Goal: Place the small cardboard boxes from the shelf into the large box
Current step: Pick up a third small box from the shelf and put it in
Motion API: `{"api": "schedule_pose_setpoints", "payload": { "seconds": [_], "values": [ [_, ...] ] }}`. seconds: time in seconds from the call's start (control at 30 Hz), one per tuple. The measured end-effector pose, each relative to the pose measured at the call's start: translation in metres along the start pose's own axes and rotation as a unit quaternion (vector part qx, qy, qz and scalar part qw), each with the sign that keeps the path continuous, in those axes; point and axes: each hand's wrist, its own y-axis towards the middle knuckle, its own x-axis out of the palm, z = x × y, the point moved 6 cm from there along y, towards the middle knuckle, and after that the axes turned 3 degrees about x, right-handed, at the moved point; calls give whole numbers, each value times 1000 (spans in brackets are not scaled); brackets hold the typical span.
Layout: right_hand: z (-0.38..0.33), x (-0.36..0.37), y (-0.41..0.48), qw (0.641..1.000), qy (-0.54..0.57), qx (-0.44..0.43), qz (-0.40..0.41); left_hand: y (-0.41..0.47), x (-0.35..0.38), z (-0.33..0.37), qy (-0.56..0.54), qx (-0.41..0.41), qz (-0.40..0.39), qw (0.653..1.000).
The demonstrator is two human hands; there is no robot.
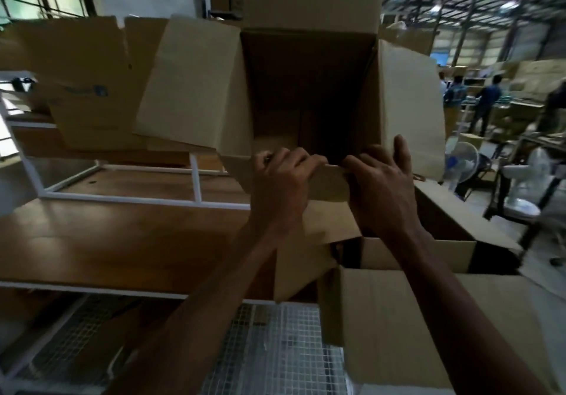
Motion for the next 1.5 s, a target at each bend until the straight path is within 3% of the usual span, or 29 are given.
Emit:
{"api": "schedule_pose_setpoints", "payload": {
  "seconds": [0.1,0.27,0.57,0.93,1.13,1.37,1.5],
  "values": [
    [83,-19,-12,1000,-18,6,8,27,44,69,7,13,35,999],
    [183,-40,-30,1000,-11,18,-17,59,97,151,-8,32,25,999],
    [277,-28,-59,995,42,42,-79,71,154,219,-13,56,-32,998],
    [314,-34,-54,981,91,73,-158,82,175,251,-10,33,-76,997],
    [306,8,-41,960,74,36,-267,66,197,220,-32,-56,-161,985],
    [293,56,-59,963,34,38,-266,40,224,197,-67,-85,-246,963],
    [294,87,-79,940,37,57,-335,14,250,189,-91,-101,-312,940]
  ]
}}
